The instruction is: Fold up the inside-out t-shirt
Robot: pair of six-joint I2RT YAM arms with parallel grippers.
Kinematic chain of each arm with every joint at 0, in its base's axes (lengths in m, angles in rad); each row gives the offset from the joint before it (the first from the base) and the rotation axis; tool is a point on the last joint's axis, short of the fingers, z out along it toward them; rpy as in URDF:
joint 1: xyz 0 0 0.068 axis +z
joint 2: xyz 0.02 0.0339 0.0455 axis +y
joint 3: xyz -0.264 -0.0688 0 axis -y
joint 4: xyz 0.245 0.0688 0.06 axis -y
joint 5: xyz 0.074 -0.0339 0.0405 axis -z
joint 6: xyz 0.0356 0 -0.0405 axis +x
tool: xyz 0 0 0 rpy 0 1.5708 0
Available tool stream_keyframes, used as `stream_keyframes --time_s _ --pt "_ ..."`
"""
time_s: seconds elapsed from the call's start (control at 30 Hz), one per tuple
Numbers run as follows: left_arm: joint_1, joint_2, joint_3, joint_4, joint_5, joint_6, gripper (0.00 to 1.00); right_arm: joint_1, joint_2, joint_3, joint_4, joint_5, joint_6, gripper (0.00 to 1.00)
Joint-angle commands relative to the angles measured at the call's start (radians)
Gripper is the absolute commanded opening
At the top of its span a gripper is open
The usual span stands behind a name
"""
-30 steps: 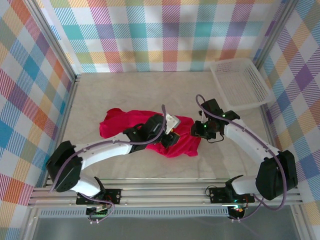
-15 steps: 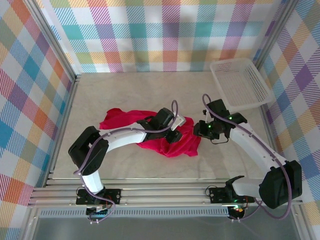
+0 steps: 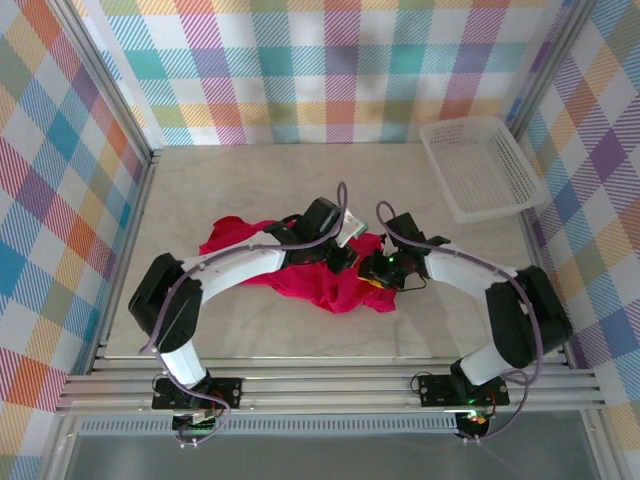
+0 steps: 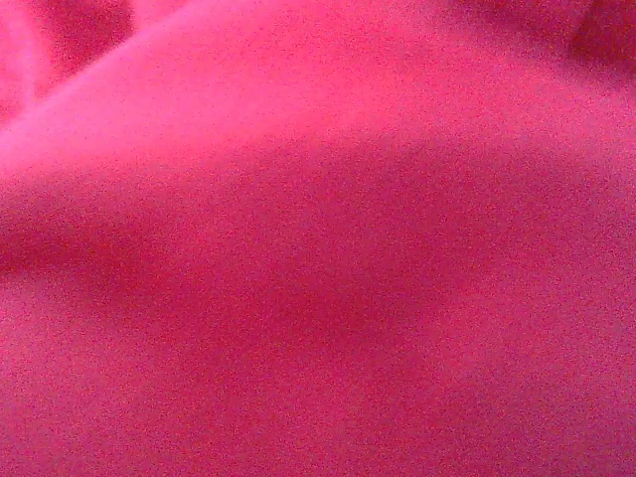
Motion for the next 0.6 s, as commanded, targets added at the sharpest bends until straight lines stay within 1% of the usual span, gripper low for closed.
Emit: stream_keyframes --time_s 0.0,0.1,0.2,0.27,0.4,0.43,0.5,0.53,0.57 --pt "0.019 -0.106 0.036 -0.081 -0.013 0.027 0.00 -0.023 0.026 0.031 0.041 0.036 0.007 0.00" --pt "0.047 -0.155 0.026 -0.100 -0.048 0.052 0.00 -0.092 -0.046 -0.012 -0.077 0.079 -0.100 0.00" --pt "0.083 -0.176 0.013 -0.100 -0.047 0.057 0.00 -0.181 -0.113 -0.066 -0.162 0.105 -0.197 0.00" --pt "0.096 -0.176 0.012 -0.095 -0.034 0.052 0.00 -0.217 -0.133 -0.085 -0.185 0.111 -0.230 0.00" --pt "0.097 -0.152 0.015 -0.078 0.004 0.022 0.00 -0.229 -0.124 -0.082 -0.196 0.100 -0.238 0.00" --pt "0.096 -0.142 0.018 -0.072 0.015 0.007 0.00 -0.227 -0.127 -0.078 -0.189 0.078 -0.233 0.00" --pt "0.097 -0.122 0.015 -0.048 0.033 -0.029 0.00 -0.223 -0.153 -0.089 -0.135 -0.009 -0.206 0.00" --pt "0.097 -0.113 0.012 -0.033 0.034 -0.047 0.00 -0.211 -0.179 -0.103 -0.097 -0.055 -0.181 0.05" --pt "0.097 -0.101 0.008 -0.018 0.034 -0.068 0.00 -0.190 -0.205 -0.114 -0.059 -0.082 -0.154 0.16"
